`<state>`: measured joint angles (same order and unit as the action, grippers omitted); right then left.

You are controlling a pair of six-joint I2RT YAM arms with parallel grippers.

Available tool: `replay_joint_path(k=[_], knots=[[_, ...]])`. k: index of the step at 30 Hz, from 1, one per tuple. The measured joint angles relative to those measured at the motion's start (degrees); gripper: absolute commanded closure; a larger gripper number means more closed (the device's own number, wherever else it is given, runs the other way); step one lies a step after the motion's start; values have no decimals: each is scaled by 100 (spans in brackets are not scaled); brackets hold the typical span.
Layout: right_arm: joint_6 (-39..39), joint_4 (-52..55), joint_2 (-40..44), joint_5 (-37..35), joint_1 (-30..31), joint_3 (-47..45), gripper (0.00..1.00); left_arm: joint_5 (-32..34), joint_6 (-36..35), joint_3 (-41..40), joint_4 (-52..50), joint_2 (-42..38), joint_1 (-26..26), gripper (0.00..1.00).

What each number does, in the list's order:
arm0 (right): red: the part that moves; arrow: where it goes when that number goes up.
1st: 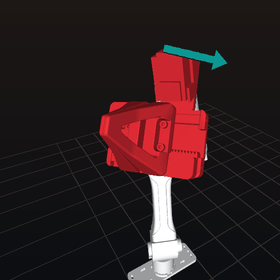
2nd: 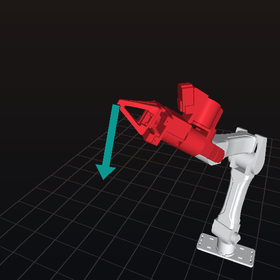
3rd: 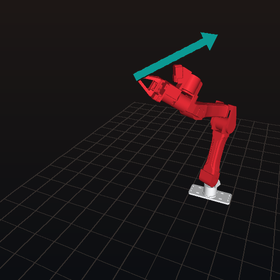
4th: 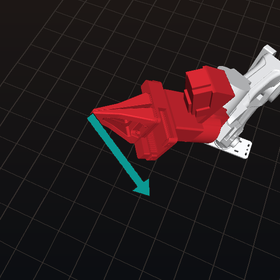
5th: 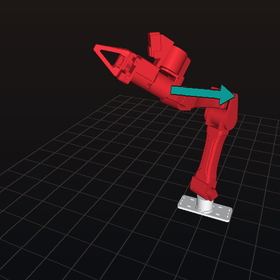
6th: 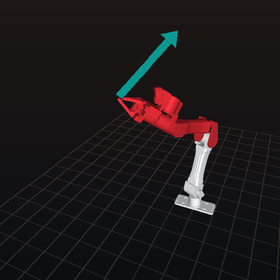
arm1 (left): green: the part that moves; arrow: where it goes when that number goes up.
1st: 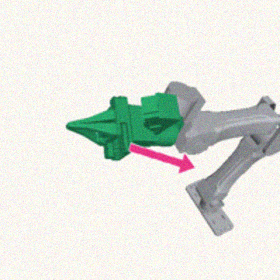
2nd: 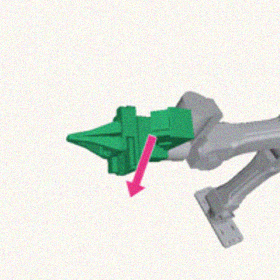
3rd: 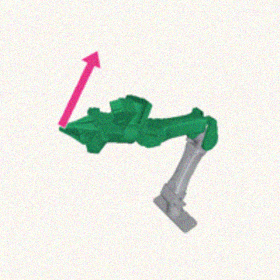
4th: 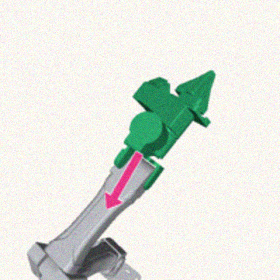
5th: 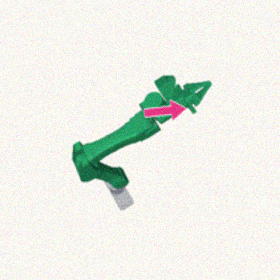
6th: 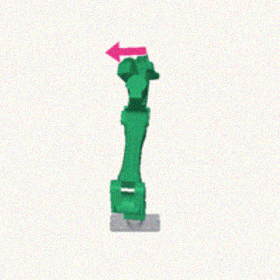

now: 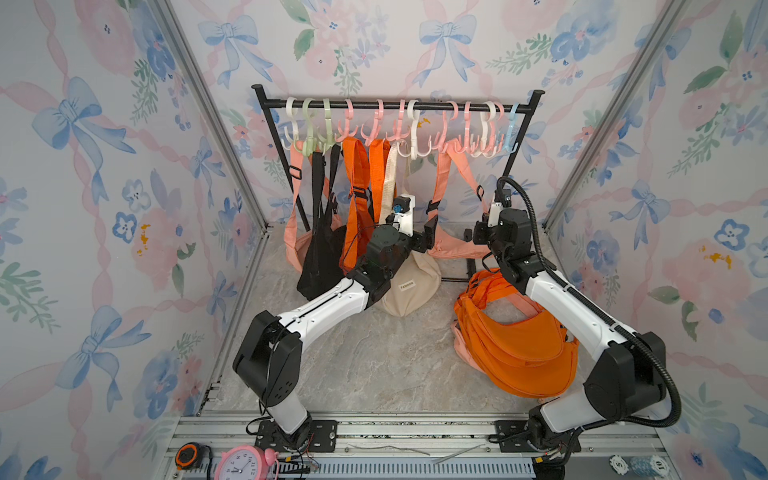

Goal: Take the bag off the hook
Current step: Pick up the bag from the hook.

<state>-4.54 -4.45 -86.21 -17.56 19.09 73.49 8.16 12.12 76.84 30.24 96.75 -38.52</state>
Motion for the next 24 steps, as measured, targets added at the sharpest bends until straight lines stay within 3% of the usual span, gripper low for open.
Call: replay_joint_path(k=[5,14,24], knots=[[-109,-50,533,280,-17,-319,94,-348,-9,654,-101,516,109,20],[-511,-793,813,1241,247,-949,91,-973,188,922,-212,706,129,20],[-610,-1845,-223,2081,1130,-1051,67,-1049,267,37,-339,-621,345,19]])
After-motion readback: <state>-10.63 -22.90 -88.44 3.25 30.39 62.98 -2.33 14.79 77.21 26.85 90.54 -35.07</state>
